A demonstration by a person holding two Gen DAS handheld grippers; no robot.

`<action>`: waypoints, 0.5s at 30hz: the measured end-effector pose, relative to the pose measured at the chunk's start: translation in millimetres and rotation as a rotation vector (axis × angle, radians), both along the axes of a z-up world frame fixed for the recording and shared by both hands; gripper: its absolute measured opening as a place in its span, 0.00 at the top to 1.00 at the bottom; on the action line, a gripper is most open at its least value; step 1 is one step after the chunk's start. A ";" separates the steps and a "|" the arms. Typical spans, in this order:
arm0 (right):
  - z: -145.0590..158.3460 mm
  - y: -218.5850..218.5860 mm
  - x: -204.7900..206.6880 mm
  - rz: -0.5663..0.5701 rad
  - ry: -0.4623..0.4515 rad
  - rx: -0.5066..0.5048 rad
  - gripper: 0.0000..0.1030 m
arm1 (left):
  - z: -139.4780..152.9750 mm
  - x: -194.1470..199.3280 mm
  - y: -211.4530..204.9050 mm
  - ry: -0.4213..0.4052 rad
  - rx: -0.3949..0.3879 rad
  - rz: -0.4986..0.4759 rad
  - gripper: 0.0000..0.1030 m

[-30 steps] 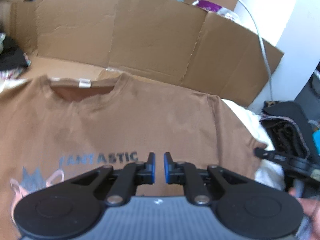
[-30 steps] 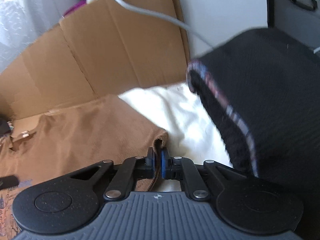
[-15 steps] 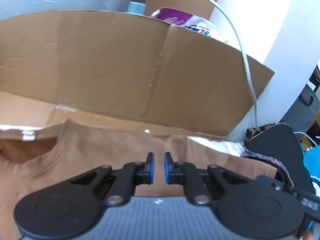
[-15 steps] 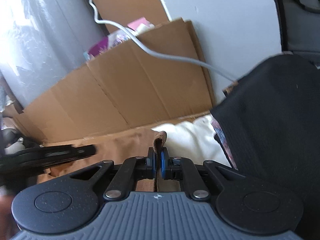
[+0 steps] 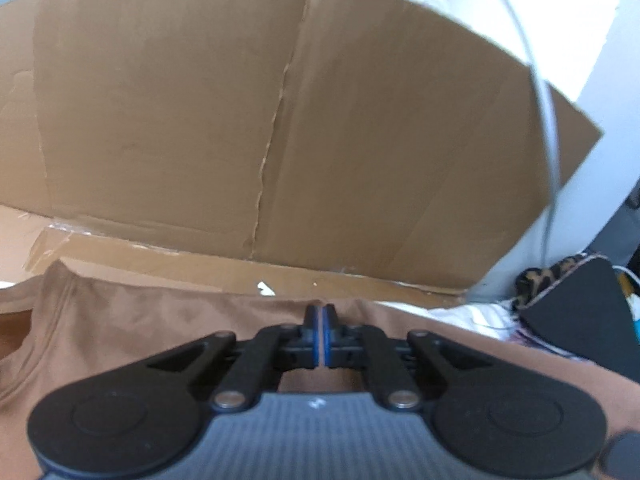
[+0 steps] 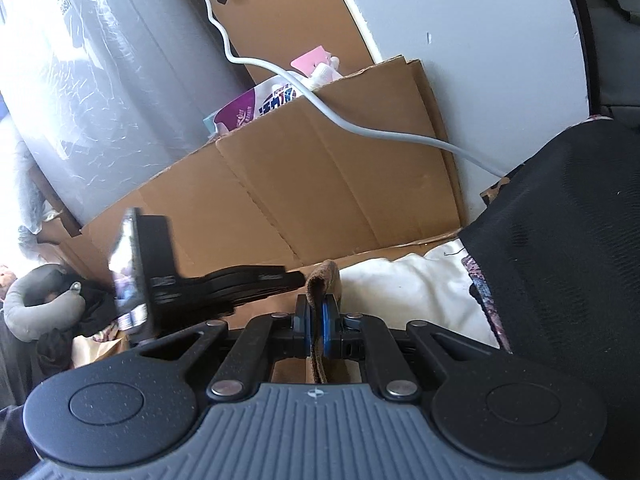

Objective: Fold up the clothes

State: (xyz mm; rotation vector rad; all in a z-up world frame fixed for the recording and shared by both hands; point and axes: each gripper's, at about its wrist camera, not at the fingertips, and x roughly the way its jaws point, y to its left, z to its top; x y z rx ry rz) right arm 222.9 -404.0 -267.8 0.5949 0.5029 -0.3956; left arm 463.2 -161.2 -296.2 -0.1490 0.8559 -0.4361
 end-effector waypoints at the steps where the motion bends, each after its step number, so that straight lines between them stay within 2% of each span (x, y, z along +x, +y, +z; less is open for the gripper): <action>1: 0.2 0.5 -0.2 0.003 -0.001 0.001 0.97 | -3.1 4.1 -3.1 0.002 0.004 -0.001 0.98; 6: 0.0 0.8 0.3 0.014 -0.007 0.011 0.97 | -12.7 14.4 -11.6 0.011 -0.018 -0.037 0.99; 15: -0.1 0.6 3.8 0.021 -0.015 0.023 0.97 | -31.2 19.6 -23.3 0.040 0.050 -0.065 1.00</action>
